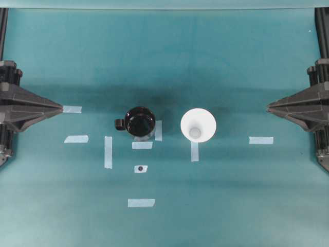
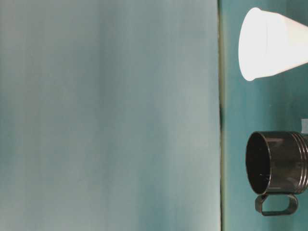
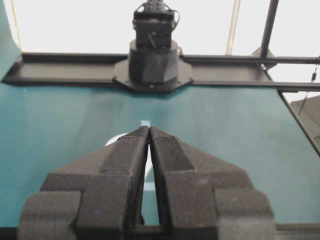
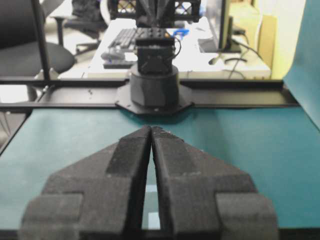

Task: Holding the cup holder with the left arm, the right arm places the cup into the cup holder.
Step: 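Move both grippers forward toward the black holder and white cup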

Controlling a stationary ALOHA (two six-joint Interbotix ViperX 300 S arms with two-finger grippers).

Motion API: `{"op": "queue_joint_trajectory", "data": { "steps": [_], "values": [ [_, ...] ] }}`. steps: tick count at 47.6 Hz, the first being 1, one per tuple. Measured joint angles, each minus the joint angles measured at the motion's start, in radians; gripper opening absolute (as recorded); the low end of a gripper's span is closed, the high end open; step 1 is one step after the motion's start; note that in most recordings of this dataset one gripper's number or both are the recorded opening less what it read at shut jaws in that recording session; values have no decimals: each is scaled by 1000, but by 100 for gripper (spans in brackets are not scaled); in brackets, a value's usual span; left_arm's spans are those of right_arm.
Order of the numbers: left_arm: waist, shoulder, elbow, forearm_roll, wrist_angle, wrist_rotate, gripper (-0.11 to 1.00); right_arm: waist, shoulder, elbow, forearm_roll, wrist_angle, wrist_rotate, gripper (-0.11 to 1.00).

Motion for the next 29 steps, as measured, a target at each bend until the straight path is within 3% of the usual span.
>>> {"op": "queue_joint_trajectory", "data": {
  "steps": [3,6,10,15,29],
  "values": [
    [0,25,-5,2,31,-37,10,0,0,0,6,0,2,16],
    [8,72,-18,3,71,-58,3,-5,-3,0,34,9,20,7],
    [18,109,-43,8,106,-71,3,-18,-23,0,71,60,66,3],
    [25,117,-58,9,138,-71,3,-31,-35,0,81,166,107,2],
    [46,155,-78,14,272,-54,3,-80,-34,-18,81,357,126,2]
  ]
}}
